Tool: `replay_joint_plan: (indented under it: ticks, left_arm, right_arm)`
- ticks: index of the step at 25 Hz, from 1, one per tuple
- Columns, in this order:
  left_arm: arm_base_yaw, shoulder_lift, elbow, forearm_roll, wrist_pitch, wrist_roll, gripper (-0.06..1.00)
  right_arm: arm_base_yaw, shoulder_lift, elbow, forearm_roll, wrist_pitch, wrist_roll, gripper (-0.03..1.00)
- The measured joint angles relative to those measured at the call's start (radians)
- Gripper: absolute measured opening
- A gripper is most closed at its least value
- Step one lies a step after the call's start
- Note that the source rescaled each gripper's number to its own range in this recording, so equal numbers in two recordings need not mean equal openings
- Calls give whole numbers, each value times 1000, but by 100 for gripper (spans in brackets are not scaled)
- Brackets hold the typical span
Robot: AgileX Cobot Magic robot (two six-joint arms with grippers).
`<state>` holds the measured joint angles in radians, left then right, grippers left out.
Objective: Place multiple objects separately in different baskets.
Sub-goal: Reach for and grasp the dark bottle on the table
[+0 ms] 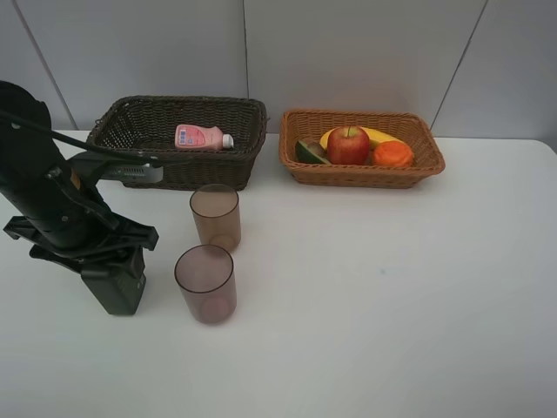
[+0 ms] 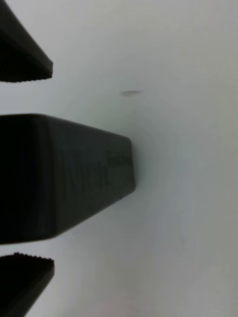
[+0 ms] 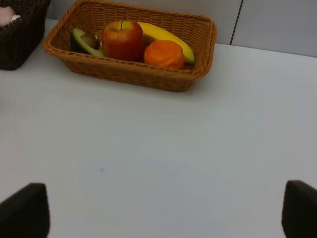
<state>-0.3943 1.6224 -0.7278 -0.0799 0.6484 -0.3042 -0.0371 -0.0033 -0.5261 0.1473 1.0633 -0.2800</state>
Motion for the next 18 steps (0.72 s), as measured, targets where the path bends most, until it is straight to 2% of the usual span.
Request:
replay_joint_plan:
  ticks: [3, 18]
  left_arm:
    - [0, 0, -2, -11, -2, 1, 51]
    - [0, 0, -2, -18, -2, 26, 53]
  right_arm:
    - [0, 0, 0, 0, 0, 0, 98]
    - [0, 0, 0, 0, 0, 0, 98]
